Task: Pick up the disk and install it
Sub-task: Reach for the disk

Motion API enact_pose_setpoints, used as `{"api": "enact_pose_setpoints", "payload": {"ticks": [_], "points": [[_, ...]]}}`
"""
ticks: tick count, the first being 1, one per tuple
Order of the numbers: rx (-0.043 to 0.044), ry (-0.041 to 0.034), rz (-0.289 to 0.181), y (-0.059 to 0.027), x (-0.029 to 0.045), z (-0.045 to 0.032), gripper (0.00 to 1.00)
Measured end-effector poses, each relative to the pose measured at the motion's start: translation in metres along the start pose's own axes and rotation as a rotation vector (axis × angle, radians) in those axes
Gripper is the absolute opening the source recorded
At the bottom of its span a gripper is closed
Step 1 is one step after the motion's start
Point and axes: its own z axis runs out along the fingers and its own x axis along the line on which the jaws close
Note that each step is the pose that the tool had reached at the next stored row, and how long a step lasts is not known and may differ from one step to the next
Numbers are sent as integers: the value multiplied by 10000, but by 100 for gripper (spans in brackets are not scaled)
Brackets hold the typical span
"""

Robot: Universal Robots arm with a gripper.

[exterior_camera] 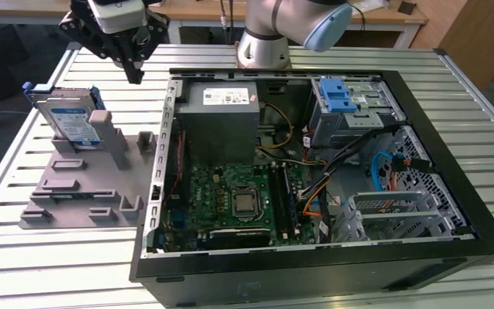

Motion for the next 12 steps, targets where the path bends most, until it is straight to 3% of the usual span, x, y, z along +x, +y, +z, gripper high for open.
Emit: {"api": "enact_pose_setpoints", "payload": {"ticks": [12], "points": [[0,0,0,-6,130,0,11]]}}
